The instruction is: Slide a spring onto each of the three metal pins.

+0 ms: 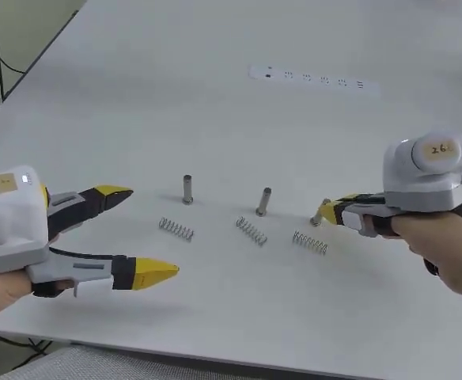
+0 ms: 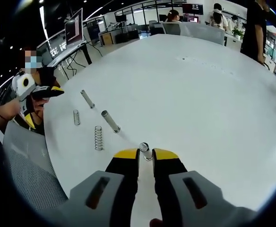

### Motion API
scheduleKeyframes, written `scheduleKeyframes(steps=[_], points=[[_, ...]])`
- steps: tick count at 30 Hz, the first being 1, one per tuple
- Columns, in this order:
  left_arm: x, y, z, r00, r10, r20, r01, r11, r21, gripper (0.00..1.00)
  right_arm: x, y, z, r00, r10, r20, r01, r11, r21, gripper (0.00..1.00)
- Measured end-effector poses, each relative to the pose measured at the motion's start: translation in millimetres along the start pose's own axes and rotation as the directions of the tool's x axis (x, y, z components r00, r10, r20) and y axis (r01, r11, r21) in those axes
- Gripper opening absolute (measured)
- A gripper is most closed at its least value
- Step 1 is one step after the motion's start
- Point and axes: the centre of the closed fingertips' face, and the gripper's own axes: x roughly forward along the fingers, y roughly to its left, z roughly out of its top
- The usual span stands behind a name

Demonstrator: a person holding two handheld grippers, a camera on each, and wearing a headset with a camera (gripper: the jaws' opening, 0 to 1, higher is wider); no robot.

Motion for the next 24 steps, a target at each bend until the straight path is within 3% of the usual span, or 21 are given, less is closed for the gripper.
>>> scheduleKeyframes(steps=[15,24], points=[[-1.1,1.1,2.5,1.0,0.004,0.001,-0.004,1.0,0.001,0.86,-1.6,-1.1,0.8,0.9998,-0.012,0.014,0.012,1.0,-0.011,0.26],[-1.2,0.9,3.1,1.0,0.007,0.001,-0.007,1.0,0.0,0.87,-2.9,4.5,-0.3,0.9998,0.007,0.02,-0.007,1.0,-0.009,0.31]])
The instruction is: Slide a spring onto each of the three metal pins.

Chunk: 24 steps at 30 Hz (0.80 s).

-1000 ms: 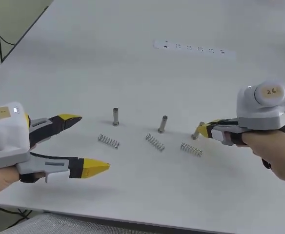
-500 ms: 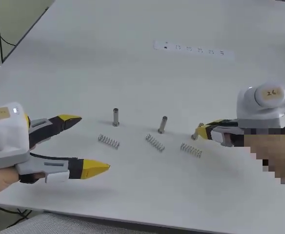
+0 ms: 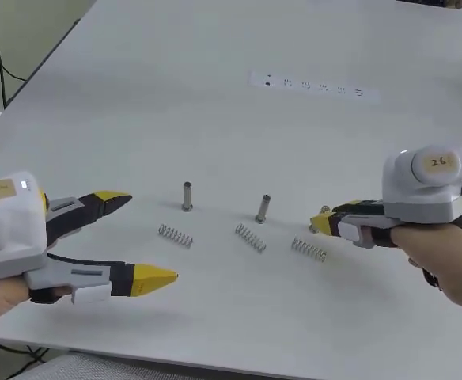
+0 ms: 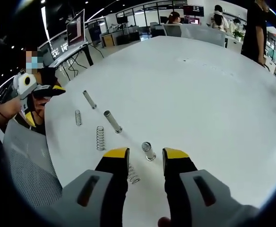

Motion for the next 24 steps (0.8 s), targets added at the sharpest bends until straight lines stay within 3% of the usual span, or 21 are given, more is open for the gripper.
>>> scheduleKeyframes(steps=[24], points=[[-0.9,1.5,1.8,0.9999,-0.002,0.017,0.002,1.0,-0.009,0.92,-13.4,5.2,-6.2,0.9993,0.03,0.021,-0.029,0.999,-0.013,0.44]])
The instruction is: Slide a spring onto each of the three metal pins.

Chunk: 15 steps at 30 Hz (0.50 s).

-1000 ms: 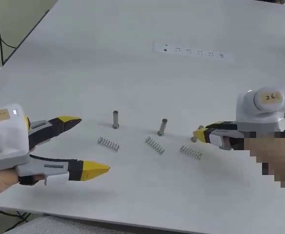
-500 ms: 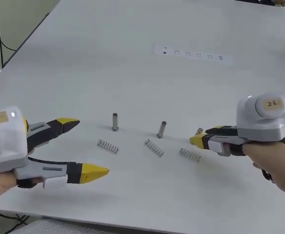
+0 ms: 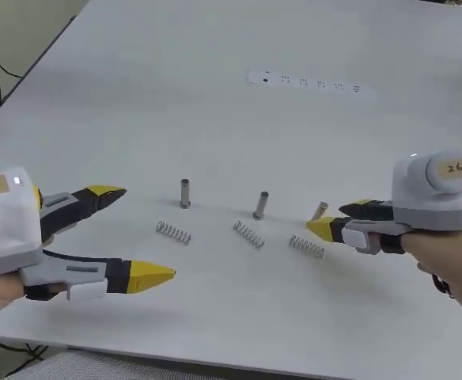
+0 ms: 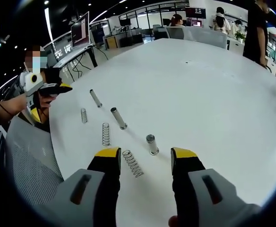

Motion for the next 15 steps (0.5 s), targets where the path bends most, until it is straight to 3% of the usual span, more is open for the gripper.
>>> scheduleKeyframes(steps=[11,15], points=[[1.5,-0.7,-0.7,1.0,-0.005,0.004,0.005,1.0,-0.006,0.96,-8.9,5.6,-5.5,0.9986,0.027,-0.045,-0.032,0.992,-0.124,0.46],[1.4,0.6,0.3,1.0,-0.001,0.008,0.001,1.0,-0.008,0.95,-9.9,7.8,-10.9,0.9948,0.028,-0.098,-0.046,0.981,-0.187,0.46]])
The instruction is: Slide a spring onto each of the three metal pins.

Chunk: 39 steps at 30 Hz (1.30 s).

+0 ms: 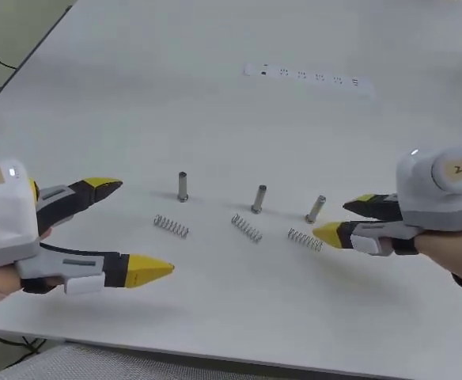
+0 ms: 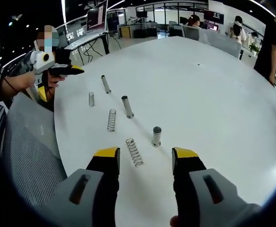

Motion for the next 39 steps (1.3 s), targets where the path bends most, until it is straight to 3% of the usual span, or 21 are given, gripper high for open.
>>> scheduleKeyframes(steps=[14,22,34,39], points=[[-3.5,1.4,-2.6,0.9999,0.009,-0.006,-0.009,1.0,-0.004,0.94,3.5,11.5,-2.7,0.9949,0.067,-0.075,-0.073,0.994,-0.083,0.4],[-4.0,1.4,-2.6,0.9999,0.01,-0.005,-0.01,1.0,-0.005,0.94,8.3,24.8,-10.7,0.9818,0.118,-0.149,-0.137,0.983,-0.124,0.34],[-5.1,3.0,-2.6,0.9999,0.01,-0.006,-0.01,1.0,-0.006,0.93,22.6,26.3,-15.1,0.9663,0.112,-0.232,-0.165,0.96,-0.226,0.29],[-7.1,5.1,-3.2,0.9999,0.016,-0.005,-0.016,1.0,-0.009,0.93,29.5,22.8,-21.1,0.9591,0.113,-0.259,-0.174,0.959,-0.225,0.27]])
